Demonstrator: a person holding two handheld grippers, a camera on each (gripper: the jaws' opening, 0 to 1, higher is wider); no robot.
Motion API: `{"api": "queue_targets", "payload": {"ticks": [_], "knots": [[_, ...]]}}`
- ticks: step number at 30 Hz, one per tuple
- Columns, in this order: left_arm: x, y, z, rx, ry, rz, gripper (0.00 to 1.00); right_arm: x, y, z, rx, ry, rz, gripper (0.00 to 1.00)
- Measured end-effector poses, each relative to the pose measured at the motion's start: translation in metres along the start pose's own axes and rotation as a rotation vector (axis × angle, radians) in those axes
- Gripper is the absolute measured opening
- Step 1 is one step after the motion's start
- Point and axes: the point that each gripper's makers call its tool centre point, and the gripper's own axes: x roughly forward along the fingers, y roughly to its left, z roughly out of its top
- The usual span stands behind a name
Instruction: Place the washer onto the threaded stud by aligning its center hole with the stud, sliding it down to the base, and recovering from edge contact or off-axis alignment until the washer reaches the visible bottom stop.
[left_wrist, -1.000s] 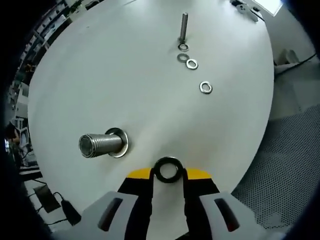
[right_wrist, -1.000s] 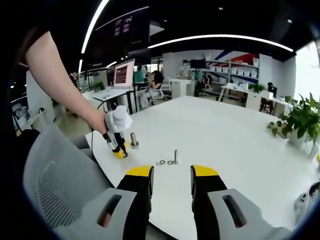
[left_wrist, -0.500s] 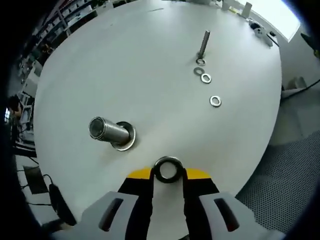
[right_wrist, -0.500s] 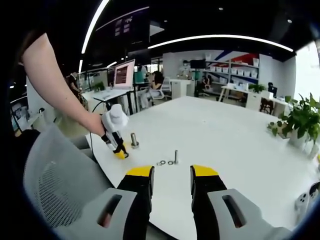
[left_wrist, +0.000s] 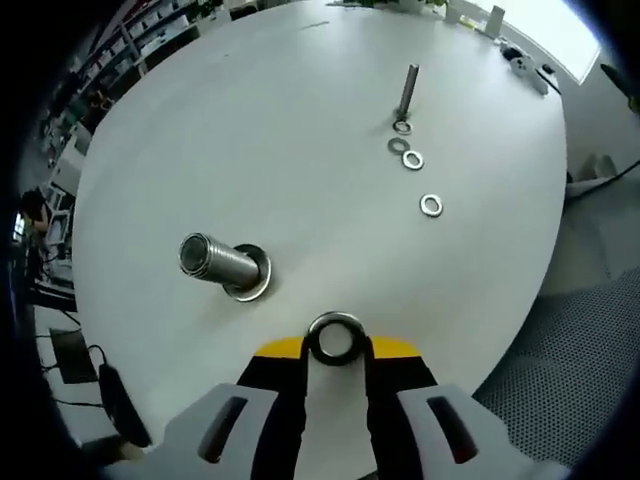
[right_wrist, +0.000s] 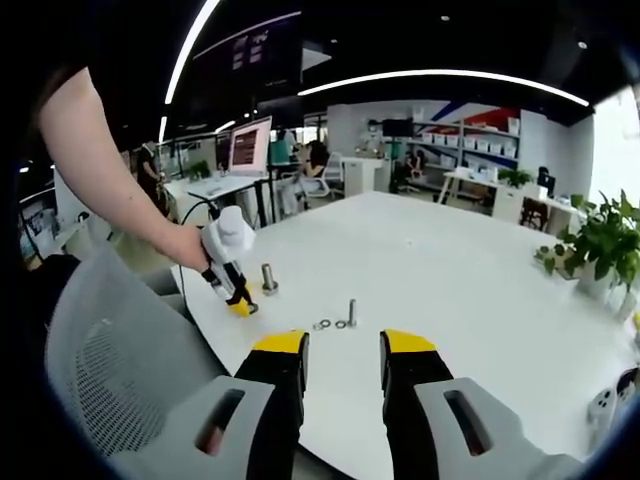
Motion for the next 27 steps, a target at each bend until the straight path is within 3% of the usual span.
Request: {"api": "queue_targets", "payload": {"ticks": [14, 22, 27], "knots": [[-0.004, -0.002, 0.002, 0.047, 0.009, 0.005, 0.19, -0.001, -0.002, 0.000, 0.007, -0.006, -0.008, 0.31], [-0.024, 0.008, 0.012, 0.060, -0.042, 0.037, 0.19, -0.001, -0.003, 0.001, 0.005, -0.009, -0.011, 0.31], [-0.044, 0.021, 0.031, 0.092, -0.101, 0.081, 0.19, -0.002, -0.003, 0.001, 0.007, -0.012, -0.011, 0.31]]}}
